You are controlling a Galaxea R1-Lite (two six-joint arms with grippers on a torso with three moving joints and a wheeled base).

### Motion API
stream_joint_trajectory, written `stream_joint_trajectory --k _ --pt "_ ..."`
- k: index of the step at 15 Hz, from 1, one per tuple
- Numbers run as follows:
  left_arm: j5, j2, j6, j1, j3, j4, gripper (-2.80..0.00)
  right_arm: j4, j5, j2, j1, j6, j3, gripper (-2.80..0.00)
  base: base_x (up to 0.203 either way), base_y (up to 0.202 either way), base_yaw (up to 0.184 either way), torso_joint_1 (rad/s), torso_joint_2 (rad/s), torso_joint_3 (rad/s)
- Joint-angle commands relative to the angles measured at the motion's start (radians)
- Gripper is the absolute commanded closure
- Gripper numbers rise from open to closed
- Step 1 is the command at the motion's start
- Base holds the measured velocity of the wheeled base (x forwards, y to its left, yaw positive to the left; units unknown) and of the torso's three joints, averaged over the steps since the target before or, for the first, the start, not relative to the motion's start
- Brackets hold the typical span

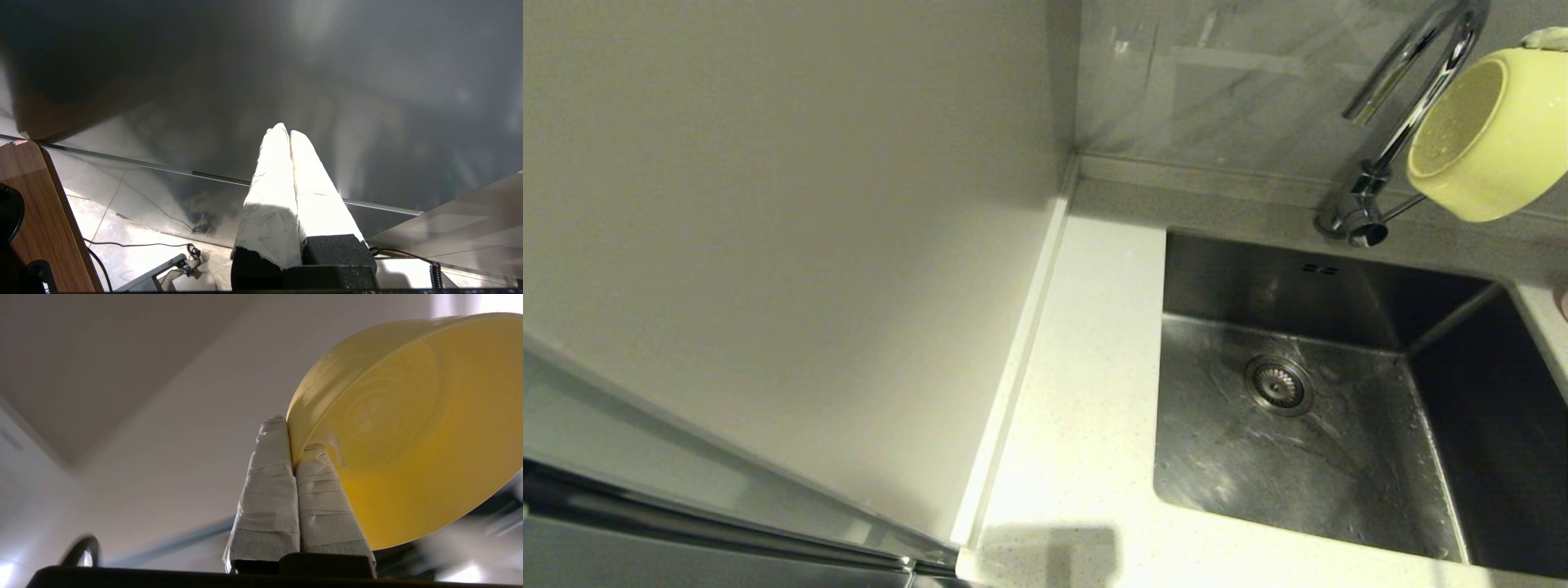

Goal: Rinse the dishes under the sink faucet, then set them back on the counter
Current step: Put a bowl back to the table from the sink

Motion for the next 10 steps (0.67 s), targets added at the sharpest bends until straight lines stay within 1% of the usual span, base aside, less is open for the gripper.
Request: stream_joint_trajectory --k 1,2,4,5,7,8,10 --pt "0.000 0.000 0.000 0.000 0.003 0.000 0.00 -0.661 0.009 -0.027 -0.167 0.007 0.067 0.00 0.000 0.000 0.000 0.000 0.00 0.000" --pt "0.000 0.000 0.000 0.000 0.003 0.000 0.00 -0.823 0.009 -0.033 -0.252 0.007 0.090 0.00 0.000 0.000 0.000 0.000 0.00 0.000" --pt "0.000 0.000 0.000 0.000 0.003 0.000 0.00 -1.058 0.009 -0.042 -0.371 0.005 0.117 0.00 0.000 0.000 0.000 0.000 0.00 0.000" --pt "0.000 0.000 0.000 0.000 0.003 0.000 0.00 -1.165 0.009 -0.045 -0.408 0.005 0.135 0.00 0.000 0.000 0.000 0.000 0.00 0.000" --pt "0.000 0.000 0.000 0.000 0.003 0.000 0.00 -1.405 0.009 -0.052 -0.439 0.005 0.197 0.00 0.000 0.000 0.000 0.000 0.00 0.000" --pt "0.000 0.000 0.000 0.000 0.003 0.000 0.00 -1.474 0.009 -0.060 -0.447 0.003 0.243 0.00 0.000 0.000 0.000 0.000 0.00 0.000" --pt "0.000 0.000 0.000 0.000 0.003 0.000 0.00 -1.467 0.009 -0.098 -0.449 -0.007 0.307 0.00 0.000 0.000 0.000 0.000 0.00 0.000"
